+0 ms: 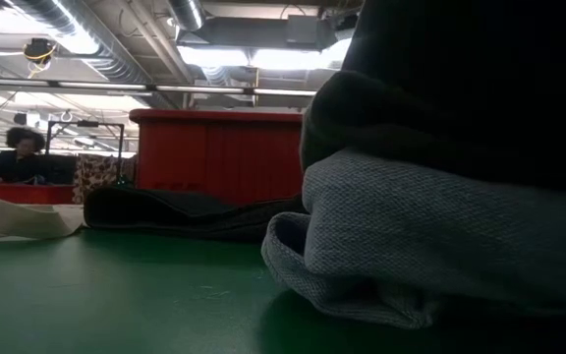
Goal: Fold Laundry from Bin
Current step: Fold the dark blue jeans
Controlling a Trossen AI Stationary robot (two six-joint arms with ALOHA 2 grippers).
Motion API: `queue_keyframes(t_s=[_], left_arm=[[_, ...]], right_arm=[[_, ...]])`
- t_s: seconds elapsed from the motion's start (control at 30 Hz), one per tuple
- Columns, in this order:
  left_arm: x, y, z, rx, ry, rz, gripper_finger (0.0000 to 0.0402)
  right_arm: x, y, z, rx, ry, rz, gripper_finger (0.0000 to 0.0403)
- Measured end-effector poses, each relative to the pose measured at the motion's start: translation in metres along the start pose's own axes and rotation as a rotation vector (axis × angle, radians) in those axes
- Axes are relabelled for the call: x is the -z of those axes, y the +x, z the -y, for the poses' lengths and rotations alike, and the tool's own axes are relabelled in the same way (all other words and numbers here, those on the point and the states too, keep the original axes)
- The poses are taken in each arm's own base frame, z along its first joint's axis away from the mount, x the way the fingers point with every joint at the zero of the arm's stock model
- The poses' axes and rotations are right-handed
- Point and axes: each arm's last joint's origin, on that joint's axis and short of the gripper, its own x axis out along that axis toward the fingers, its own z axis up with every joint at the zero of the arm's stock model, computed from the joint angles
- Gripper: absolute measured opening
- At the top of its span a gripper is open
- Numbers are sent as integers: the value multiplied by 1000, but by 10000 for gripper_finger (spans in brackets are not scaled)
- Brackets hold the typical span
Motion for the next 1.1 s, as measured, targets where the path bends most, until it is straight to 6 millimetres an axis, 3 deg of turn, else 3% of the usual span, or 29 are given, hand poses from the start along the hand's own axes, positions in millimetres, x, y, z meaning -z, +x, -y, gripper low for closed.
queue_keyframes(t_s=[0.27,0.63,0.9,1.1], left_arm=[[12,17,16,28,6,-1,142],[53,64,22,92,31,-145,141],[54,66,17,103,24,-162,141],[50,61,20,114,26,-159,141]], right_arm=[[0,13,-4,20,-2,-33,198],[3,48,-11,52,-14,-160,198],[5,57,-13,57,-20,-213,198],[4,47,-17,30,-25,-212,198]])
